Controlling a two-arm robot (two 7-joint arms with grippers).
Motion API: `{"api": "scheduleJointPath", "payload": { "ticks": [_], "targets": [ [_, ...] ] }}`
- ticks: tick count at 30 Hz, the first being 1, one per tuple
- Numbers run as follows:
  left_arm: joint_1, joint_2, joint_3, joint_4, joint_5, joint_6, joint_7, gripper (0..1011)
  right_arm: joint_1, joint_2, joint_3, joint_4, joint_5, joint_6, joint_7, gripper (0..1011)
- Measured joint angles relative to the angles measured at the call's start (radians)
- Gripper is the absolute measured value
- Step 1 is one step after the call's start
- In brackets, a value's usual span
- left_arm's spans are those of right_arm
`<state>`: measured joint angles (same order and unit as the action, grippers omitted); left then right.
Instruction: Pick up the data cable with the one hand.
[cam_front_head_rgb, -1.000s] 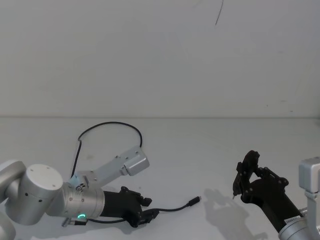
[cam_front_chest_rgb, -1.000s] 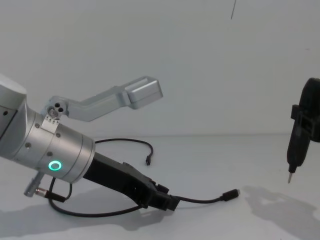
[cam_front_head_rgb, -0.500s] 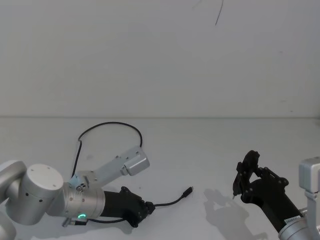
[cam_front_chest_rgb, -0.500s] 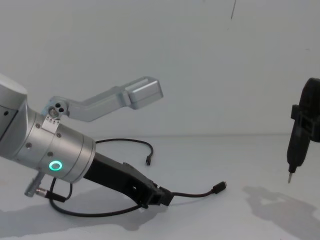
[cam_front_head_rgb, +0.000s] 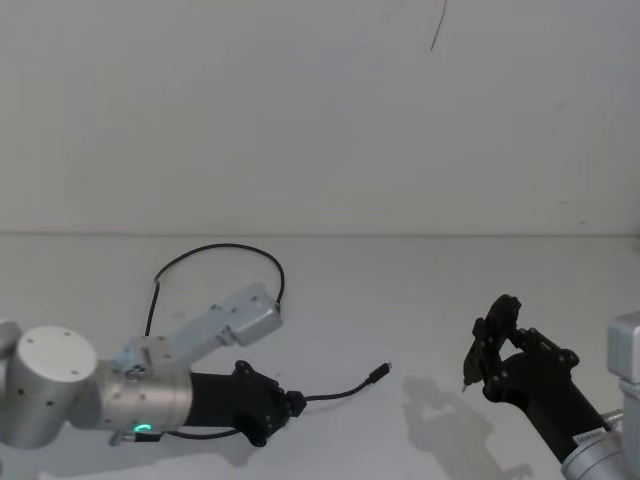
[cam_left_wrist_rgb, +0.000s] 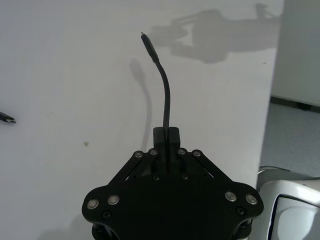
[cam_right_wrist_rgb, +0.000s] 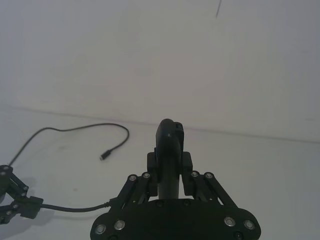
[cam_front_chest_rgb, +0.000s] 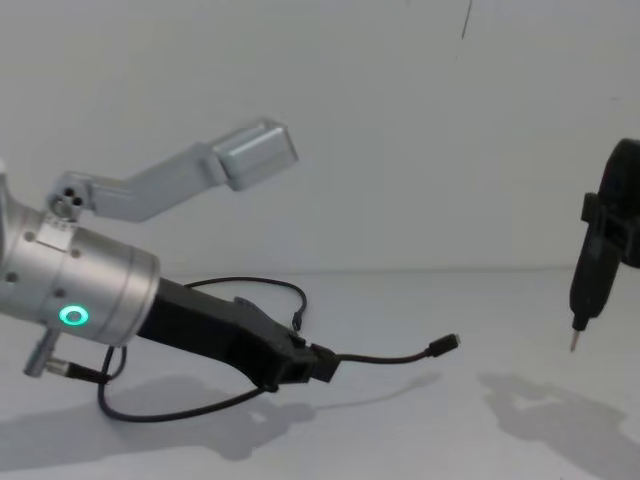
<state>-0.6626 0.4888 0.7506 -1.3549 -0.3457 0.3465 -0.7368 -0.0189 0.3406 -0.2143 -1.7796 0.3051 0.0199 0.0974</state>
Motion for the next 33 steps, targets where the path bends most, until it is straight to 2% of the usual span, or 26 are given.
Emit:
{"api": "scheduleJointPath", "payload": {
  "ticks": [11,18,24,33],
  "targets": [
    [0.003,0.1,-0.026,-0.007,-0.036,-0.151,-0.128,40,-0.016,0.006,0.029,-0.032,0.073,-0.013,0.073,263],
    [-0.007,0.137,-0.031,0.002,-0.04,-0.209,-0.178,41,-0.019,0.007,0.045,-0.033,0.142,-0.031,0.139,263],
    [-0.014,0.161,-0.033,0.01,-0.042,-0.247,-0.208,41,-0.004,-0.005,0.044,-0.007,0.192,-0.044,0.181,263],
    [-0.021,0.181,-0.035,0.016,-0.044,-0.278,-0.234,41,0.069,-0.06,0.016,0.099,0.242,-0.051,0.203,263]
  ]
}}
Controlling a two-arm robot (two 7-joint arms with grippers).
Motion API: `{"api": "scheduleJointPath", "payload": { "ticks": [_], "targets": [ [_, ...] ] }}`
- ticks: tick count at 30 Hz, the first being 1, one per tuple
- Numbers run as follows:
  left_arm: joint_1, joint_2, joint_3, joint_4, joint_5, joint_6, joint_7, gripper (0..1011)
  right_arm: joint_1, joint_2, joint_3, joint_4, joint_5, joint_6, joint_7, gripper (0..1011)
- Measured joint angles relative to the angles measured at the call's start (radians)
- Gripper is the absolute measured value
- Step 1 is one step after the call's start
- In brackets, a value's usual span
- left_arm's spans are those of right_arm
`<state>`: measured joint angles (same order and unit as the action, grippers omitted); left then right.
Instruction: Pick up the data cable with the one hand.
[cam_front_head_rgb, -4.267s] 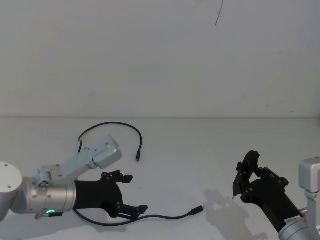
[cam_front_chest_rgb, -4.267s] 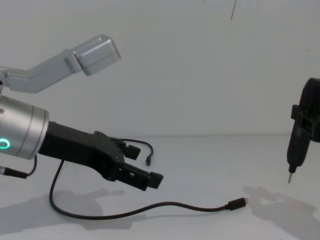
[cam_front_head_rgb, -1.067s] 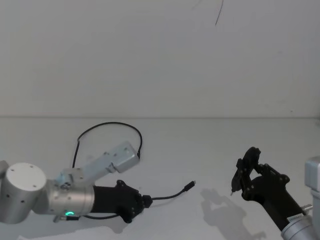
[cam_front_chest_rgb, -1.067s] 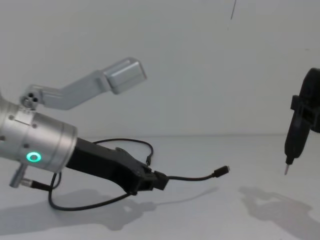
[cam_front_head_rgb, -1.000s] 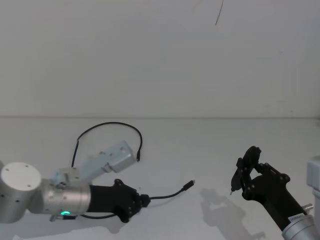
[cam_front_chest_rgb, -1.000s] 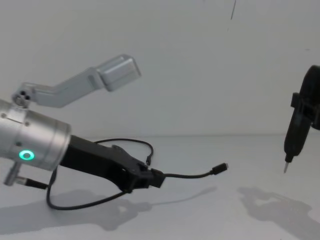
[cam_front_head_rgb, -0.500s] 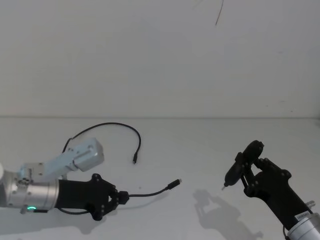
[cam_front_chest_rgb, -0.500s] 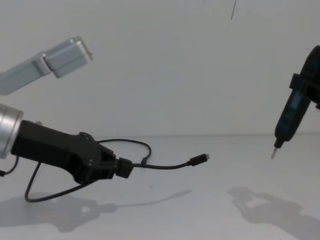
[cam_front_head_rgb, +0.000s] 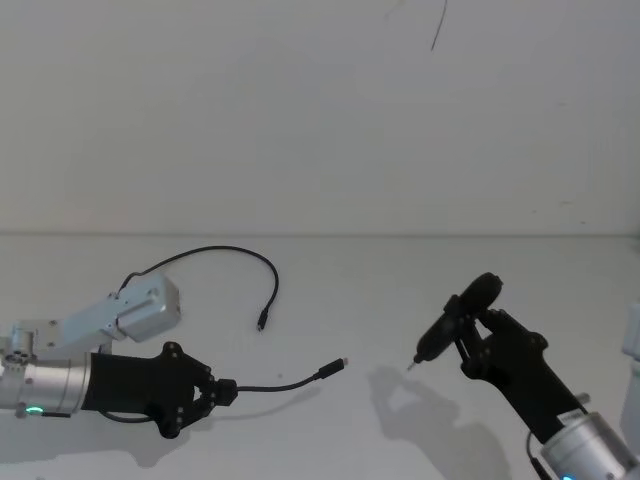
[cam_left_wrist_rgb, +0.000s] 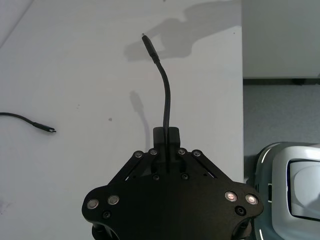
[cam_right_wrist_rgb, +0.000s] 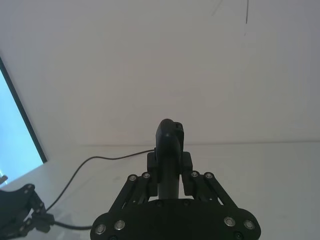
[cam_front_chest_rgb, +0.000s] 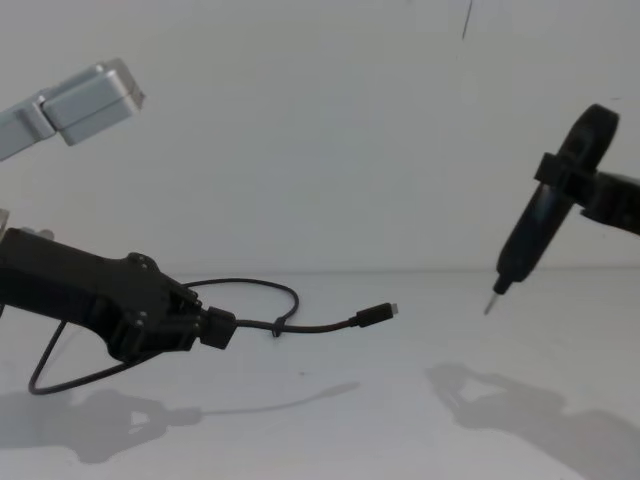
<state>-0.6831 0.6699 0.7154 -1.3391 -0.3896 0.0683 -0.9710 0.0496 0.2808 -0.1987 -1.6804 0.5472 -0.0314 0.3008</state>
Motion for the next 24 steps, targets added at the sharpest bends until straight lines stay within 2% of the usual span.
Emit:
{"api": "scheduleJointPath", "payload": {
  "ticks": [8,13,24],
  "targets": [
    [-0.003,0.008,-0.001,0.003,-0.001,-0.013,-0.011,41,0.062,-0.041,-0.028,0.089,0.031,-0.007,0.016,263],
    [-0.004,0.012,-0.002,0.004,-0.001,-0.018,-0.015,41,0.087,-0.052,-0.039,0.123,0.053,-0.005,0.034,263],
    [-0.004,0.015,-0.002,0.005,-0.001,-0.024,-0.02,41,0.115,-0.046,-0.052,0.147,0.112,0.022,0.094,263]
  ]
}}
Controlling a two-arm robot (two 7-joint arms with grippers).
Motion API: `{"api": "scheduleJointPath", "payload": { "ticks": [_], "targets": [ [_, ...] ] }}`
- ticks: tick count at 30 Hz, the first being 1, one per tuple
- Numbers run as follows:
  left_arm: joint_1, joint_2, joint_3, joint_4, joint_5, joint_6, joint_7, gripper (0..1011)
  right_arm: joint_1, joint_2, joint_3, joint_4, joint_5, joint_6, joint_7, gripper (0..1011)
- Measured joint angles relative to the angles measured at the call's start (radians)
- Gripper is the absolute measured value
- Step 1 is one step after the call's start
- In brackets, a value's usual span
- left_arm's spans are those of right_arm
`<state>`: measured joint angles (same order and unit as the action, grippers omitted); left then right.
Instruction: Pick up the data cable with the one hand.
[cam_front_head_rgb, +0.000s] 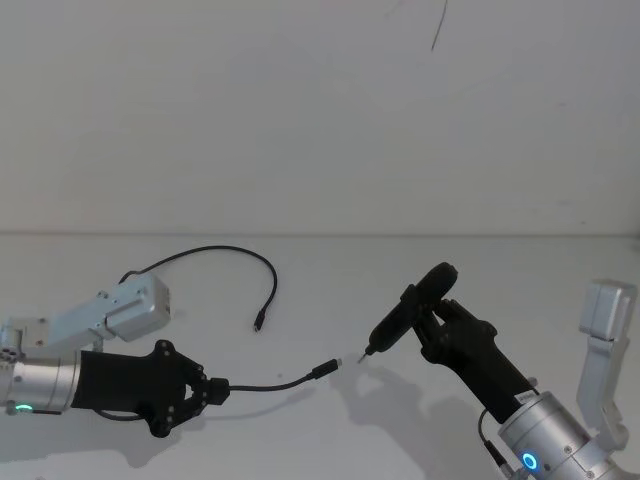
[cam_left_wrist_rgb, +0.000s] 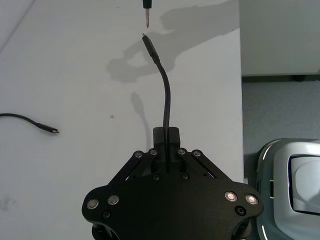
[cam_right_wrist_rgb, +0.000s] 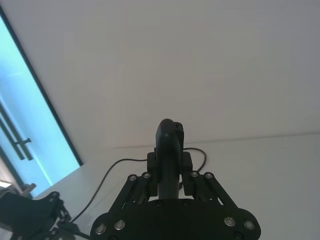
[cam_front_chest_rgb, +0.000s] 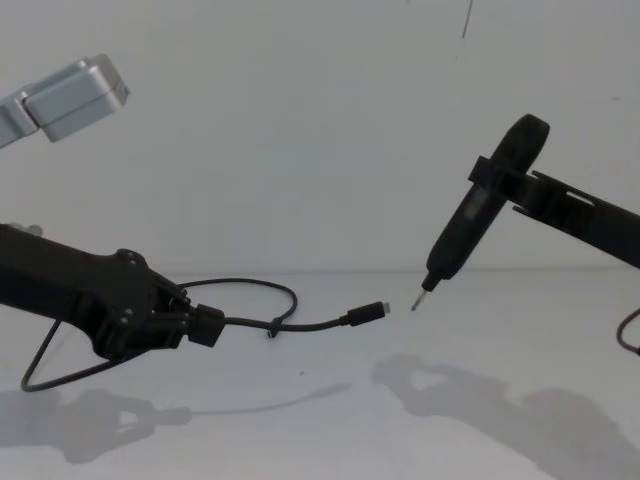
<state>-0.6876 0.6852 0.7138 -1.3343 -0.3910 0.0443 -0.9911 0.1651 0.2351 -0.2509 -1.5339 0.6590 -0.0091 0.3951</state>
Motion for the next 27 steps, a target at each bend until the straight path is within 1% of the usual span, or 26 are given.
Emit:
{"api": "scheduleJointPath", "payload": {
  "ticks": [6,14,27],
  "targets": [
    [-0.001,0.001,0.0,0.001,0.0,-0.001,-0.001,41,0.008,0.007,-0.006,0.004,0.029,0.015,0.027,263],
    [-0.001,0.002,0.0,0.001,0.0,-0.002,-0.002,41,0.022,0.009,-0.016,0.016,0.055,0.026,0.049,263],
    [-0.001,0.002,0.0,0.001,0.0,-0.004,-0.003,41,0.044,0.002,-0.028,0.045,0.071,0.014,0.055,263]
  ]
}}
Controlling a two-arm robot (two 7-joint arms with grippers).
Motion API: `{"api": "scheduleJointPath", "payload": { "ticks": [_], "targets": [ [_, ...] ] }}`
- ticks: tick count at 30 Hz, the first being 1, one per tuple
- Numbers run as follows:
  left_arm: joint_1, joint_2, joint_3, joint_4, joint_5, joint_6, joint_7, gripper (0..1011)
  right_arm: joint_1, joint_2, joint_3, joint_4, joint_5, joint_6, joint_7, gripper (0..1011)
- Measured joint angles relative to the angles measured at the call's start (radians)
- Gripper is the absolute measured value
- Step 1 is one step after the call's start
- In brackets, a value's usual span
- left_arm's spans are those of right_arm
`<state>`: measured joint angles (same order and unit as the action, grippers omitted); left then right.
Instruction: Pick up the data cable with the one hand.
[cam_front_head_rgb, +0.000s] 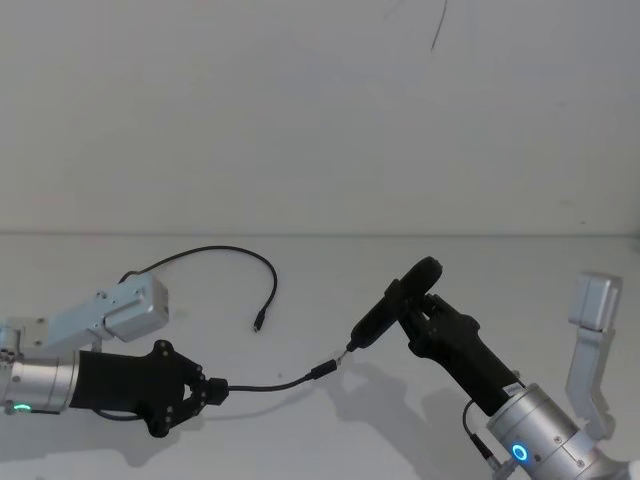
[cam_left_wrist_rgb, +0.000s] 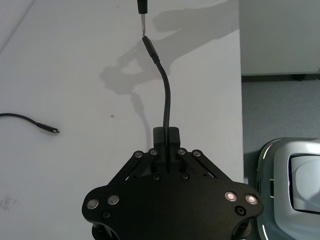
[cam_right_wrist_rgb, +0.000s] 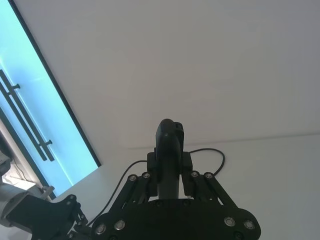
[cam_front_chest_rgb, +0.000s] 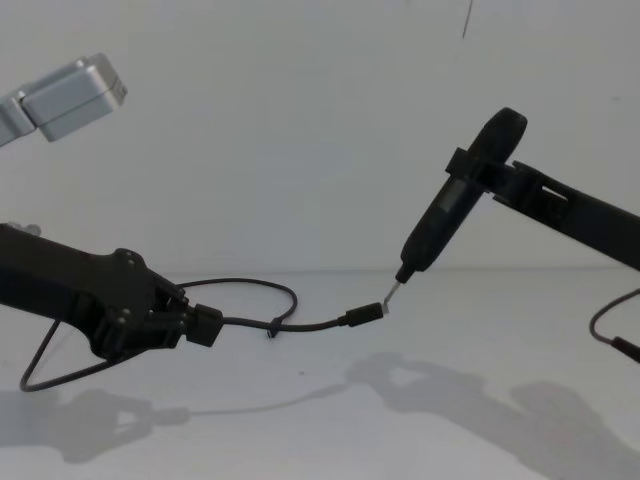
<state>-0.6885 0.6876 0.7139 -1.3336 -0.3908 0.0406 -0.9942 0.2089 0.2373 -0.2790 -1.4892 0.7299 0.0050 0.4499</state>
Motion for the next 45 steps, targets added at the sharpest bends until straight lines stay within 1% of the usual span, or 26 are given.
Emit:
{"api": "scheduleJointPath", "payload": {
  "ticks": [24,45],
  "targets": [
    [0.0,0.0,0.0,0.0,0.0,0.0,0.0,40,0.016,0.0,-0.007,0.029,0.026,-0.02,-0.017,263],
    [0.0,0.0,0.0,0.0,0.0,0.0,0.0,41,0.022,0.02,-0.016,0.041,0.052,-0.018,-0.02,263]
  ]
}}
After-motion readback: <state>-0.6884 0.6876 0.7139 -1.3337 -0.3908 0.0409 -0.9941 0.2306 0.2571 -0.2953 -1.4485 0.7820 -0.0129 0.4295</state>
